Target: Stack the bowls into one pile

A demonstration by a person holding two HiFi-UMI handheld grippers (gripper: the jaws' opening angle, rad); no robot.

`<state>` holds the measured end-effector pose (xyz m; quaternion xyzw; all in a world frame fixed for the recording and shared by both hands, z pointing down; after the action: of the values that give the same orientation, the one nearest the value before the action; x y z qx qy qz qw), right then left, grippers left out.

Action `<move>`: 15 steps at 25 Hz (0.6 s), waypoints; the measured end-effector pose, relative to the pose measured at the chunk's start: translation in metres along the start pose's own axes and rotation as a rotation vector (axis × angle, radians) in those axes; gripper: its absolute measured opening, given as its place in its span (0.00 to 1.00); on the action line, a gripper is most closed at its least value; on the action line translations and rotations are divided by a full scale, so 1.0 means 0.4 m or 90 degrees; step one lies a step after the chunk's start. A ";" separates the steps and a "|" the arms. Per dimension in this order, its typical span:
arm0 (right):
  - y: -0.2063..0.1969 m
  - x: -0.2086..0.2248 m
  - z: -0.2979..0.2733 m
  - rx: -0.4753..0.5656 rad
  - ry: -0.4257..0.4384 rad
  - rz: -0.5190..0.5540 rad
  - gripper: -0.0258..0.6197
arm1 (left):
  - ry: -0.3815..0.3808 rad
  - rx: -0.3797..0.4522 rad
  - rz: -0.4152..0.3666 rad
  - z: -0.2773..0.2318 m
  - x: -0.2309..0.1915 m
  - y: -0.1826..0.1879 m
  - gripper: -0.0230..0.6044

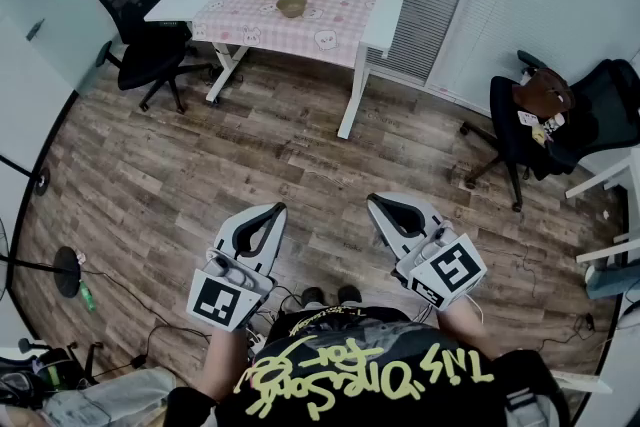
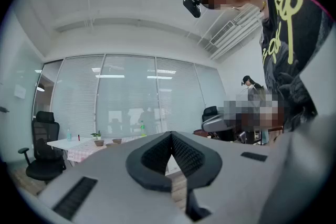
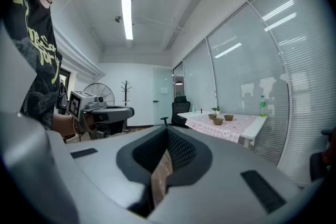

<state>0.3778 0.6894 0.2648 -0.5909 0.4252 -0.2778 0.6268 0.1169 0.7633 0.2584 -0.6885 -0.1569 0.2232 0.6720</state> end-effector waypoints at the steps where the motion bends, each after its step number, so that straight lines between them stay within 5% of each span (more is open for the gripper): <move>1: 0.003 -0.003 -0.001 0.002 0.000 0.002 0.04 | 0.001 0.000 0.004 0.005 -0.001 0.001 0.03; 15: 0.015 -0.024 -0.027 0.003 0.011 0.010 0.04 | 0.007 0.010 0.013 0.029 -0.021 0.010 0.03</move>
<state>0.3629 0.6929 0.2615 -0.5834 0.4347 -0.2793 0.6266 0.1032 0.7685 0.2552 -0.6860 -0.1445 0.2276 0.6758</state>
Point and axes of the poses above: the fingertips, and each gripper's own axes: z backward along the fingers, x to its right, y out of its top, the point moved 10 cm from there along z, backward along the fingers, and after that the axes turned 12 degrees about z, right-handed, at the moved point
